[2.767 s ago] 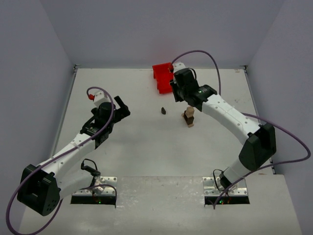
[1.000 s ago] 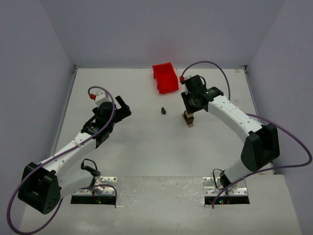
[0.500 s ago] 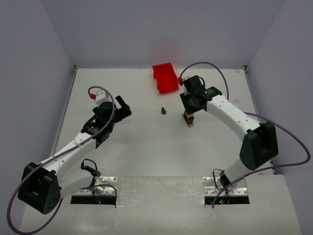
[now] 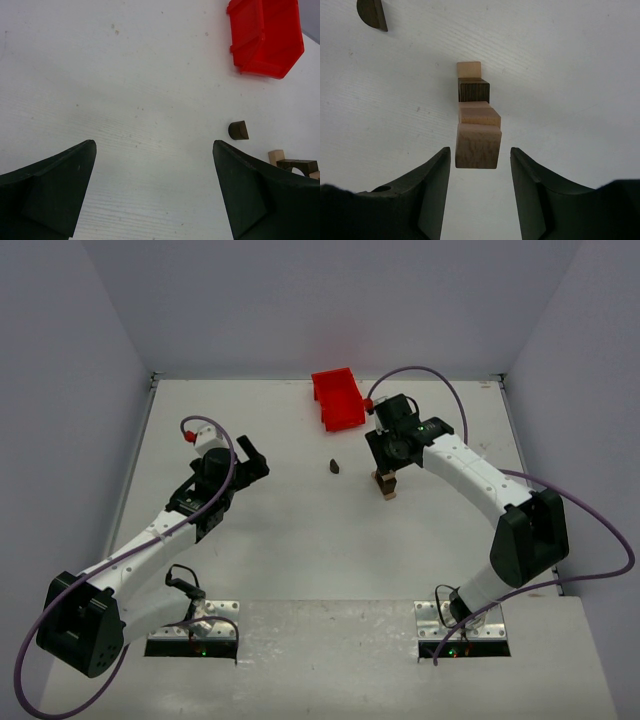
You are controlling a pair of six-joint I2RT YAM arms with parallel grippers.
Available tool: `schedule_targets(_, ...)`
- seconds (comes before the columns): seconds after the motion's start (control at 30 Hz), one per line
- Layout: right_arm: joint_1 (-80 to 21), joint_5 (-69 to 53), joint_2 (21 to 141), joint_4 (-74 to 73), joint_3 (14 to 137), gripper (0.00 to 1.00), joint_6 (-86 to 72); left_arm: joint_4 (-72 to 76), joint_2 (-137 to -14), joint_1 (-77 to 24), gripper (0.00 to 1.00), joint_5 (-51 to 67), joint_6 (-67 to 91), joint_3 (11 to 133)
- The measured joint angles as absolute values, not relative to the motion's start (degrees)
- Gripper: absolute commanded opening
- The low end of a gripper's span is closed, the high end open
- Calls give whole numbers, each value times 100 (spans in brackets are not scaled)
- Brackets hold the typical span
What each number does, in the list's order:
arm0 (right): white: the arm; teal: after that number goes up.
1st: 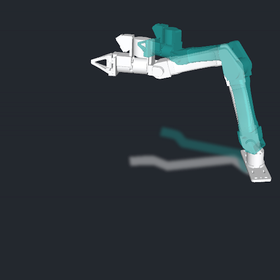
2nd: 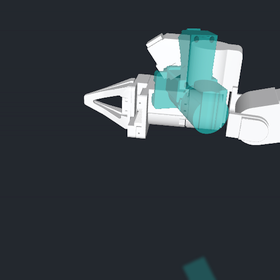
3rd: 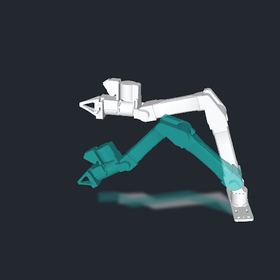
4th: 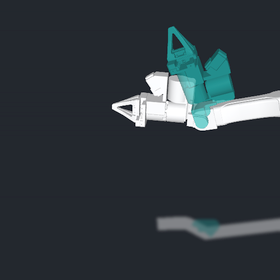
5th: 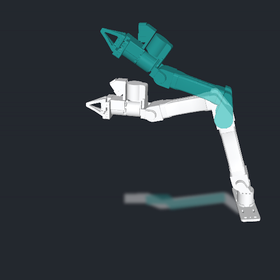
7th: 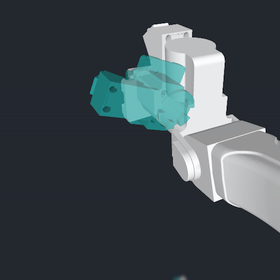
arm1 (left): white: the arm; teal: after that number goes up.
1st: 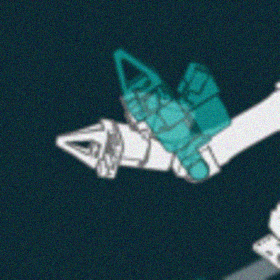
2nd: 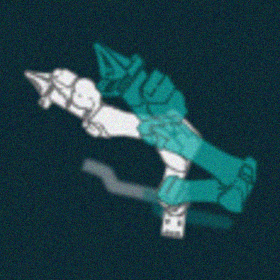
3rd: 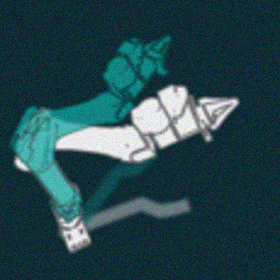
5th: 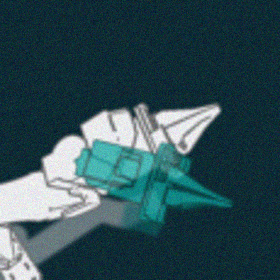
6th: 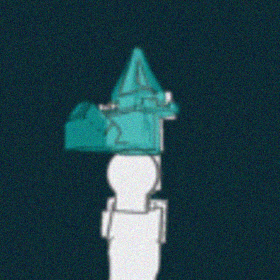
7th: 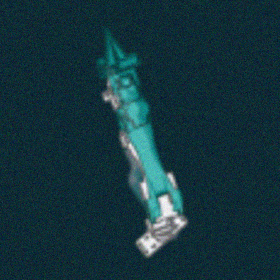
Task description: Build the wood block tower
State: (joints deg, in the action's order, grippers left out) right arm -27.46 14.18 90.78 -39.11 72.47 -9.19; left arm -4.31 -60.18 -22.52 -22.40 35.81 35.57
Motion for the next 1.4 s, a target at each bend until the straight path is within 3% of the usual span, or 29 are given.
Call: schedule_targets(1.4,-2746,1295,8874,-3847,7244,55,-709,-246,-6006,-2252,100,-2029,3492,3479)
